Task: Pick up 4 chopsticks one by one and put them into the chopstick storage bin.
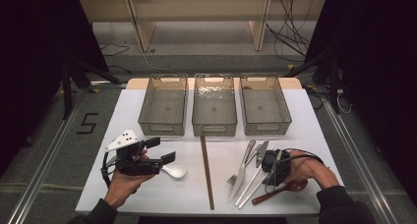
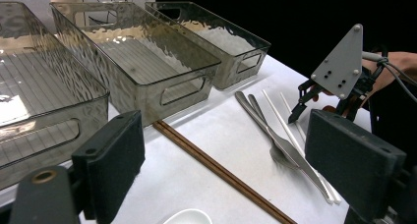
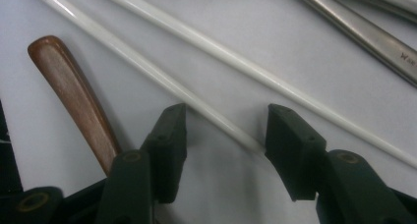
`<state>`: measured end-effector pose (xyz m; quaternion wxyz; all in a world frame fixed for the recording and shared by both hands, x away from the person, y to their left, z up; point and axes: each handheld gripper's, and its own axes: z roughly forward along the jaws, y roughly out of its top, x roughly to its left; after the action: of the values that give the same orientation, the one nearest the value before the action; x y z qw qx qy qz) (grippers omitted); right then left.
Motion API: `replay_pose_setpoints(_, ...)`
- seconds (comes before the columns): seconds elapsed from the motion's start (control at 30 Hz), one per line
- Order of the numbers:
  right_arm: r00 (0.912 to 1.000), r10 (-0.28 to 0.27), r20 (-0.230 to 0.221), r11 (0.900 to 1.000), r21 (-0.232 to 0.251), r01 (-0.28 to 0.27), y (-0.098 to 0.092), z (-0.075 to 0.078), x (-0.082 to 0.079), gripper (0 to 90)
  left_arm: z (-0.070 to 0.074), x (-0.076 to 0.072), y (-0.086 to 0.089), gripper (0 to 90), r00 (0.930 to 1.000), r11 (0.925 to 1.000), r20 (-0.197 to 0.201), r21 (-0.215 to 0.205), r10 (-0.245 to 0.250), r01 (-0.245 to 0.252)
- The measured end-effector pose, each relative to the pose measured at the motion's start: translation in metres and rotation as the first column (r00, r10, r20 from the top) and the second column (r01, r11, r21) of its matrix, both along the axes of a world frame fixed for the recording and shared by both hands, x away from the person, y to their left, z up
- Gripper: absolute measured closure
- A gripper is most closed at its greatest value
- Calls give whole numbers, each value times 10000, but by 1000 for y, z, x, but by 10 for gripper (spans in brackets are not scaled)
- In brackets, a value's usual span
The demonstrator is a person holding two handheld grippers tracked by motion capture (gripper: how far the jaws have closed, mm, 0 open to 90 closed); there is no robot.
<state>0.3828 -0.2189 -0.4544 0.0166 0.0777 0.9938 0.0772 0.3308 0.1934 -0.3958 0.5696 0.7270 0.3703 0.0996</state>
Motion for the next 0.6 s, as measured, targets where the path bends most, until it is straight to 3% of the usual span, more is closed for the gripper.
replay_pose_setpoints(0.13,10000,19,18,9997,-236,-18,-2,1,-1,567,0,0,0,145,10000,10000,13,-22,19,-19)
replay_pose_setpoints(0.2,9994,316,104,9990,-324,-313,-2,1,0,588,0,0,0,145,10000,10000,16,-26,18,-18)
replay_pose_setpoints(0.27,9999,140,51,9992,-373,-138,-3,2,-2,608,0,0,0,145,10000,10000,18,-16,13,-12)
replay_pose_setpoints(0.53,9986,521,116,9971,-562,-514,-7,2,-2,670,0,0,0,145,10000,10000,24,-12,5,-5)
replay_pose_setpoints(0.6,9993,374,33,9971,-670,-371,-8,3,-3,688,0,0,0,145,10000,10000,14,-11,5,-5)
